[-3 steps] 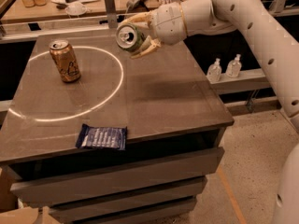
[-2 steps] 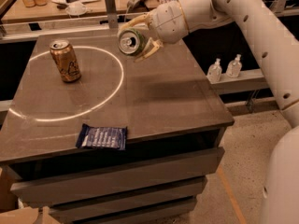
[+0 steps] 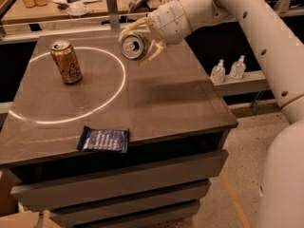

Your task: Knock green can over

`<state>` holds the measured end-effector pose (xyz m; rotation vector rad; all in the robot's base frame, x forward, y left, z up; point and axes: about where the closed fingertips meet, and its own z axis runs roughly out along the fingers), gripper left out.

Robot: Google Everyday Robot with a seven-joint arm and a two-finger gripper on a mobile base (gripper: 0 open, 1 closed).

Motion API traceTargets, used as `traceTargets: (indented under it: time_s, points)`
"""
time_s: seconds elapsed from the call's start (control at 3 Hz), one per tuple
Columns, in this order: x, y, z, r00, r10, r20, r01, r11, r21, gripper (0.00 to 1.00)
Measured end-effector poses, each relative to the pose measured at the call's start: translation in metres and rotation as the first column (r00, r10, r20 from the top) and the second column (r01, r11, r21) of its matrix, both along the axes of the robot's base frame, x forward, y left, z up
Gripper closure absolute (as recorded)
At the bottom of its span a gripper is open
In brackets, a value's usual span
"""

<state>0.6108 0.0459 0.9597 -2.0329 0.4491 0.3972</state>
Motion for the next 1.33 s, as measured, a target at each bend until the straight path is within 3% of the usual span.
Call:
traceTargets:
  time_s: [0.33,0.67,1.0,1.33]
  points:
    - [-0.003,0.017,0.000,0.9948,0.074,0.069,-0.069,0.995,-0.078,1.00]
    - [-0.002,0.033,-0.012,0.9737,0.174,0.147,-0.139,0.965,-0.221,1.00]
    - [0.000,0.038,-0.032,0.9566,0.242,0.162,-0.168,0.913,-0.371,1.00]
    - [0.003,0.024,-0.055,0.9557,0.245,0.163,-0.143,0.872,-0.468,1.00]
